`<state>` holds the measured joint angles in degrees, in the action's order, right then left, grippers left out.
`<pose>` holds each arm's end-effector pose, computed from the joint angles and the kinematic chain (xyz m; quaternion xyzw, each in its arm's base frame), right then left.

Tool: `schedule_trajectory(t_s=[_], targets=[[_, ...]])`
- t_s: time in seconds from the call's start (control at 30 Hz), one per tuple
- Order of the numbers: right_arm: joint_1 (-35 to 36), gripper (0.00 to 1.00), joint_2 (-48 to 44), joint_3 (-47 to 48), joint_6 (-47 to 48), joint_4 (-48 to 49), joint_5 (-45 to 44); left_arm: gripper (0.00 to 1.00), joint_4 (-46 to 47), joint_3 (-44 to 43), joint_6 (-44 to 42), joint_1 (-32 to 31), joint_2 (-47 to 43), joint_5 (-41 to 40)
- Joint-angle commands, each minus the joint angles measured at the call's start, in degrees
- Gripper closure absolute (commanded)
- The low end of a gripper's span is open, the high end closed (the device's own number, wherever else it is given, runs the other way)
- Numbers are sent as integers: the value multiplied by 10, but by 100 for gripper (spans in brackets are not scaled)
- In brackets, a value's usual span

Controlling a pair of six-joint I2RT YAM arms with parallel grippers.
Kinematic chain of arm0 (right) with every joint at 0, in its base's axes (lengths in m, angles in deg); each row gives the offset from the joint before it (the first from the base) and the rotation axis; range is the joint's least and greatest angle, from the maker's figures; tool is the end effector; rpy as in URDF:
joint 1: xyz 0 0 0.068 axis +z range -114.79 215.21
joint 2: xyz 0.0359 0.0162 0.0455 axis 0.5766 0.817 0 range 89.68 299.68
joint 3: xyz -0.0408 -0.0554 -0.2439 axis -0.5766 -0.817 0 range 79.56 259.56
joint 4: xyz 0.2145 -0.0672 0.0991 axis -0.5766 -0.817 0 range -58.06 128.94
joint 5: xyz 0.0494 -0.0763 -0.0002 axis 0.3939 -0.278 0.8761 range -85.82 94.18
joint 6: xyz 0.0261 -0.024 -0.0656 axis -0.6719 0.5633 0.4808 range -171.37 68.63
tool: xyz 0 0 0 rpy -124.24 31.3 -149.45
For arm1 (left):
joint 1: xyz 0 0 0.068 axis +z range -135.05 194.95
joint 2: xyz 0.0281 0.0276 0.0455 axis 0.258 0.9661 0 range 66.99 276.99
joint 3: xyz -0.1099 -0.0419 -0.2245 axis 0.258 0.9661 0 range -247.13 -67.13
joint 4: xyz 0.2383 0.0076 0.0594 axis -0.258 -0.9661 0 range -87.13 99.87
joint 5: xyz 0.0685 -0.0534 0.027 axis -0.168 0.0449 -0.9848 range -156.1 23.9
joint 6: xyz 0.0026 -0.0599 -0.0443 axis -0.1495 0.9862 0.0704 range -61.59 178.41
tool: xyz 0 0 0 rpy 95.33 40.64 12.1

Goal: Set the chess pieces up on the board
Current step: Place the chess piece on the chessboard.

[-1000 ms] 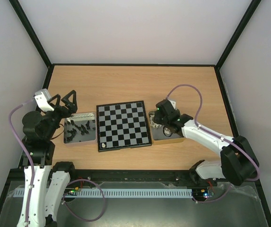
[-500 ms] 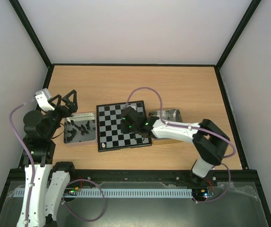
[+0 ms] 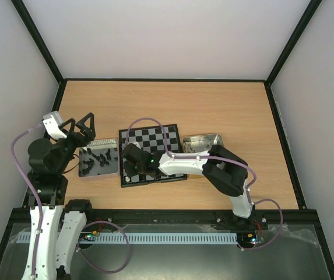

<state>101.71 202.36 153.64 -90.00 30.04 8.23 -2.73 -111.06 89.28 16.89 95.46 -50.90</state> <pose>0.1641 0.3887 0.1425 -0.2367 0.9009 0.3076 0.1940 0.1443 -0.0115 0.3551 -0.1010 0.6825 -0.2677 0.6726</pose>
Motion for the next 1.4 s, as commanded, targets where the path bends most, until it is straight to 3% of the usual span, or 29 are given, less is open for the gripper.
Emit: schedule_trajectory(t_s=[0.0,0.97,1.37], targets=[[0,98,22,32,9,-24,-10,0,-6,1,-9,3,-4,3],[10,94,63,70,49,-83,36,0,-10,-5,-13,4,1,-2],[10,72,43,107,38,-86,20,0,-14,-10,-16,3,5,4]])
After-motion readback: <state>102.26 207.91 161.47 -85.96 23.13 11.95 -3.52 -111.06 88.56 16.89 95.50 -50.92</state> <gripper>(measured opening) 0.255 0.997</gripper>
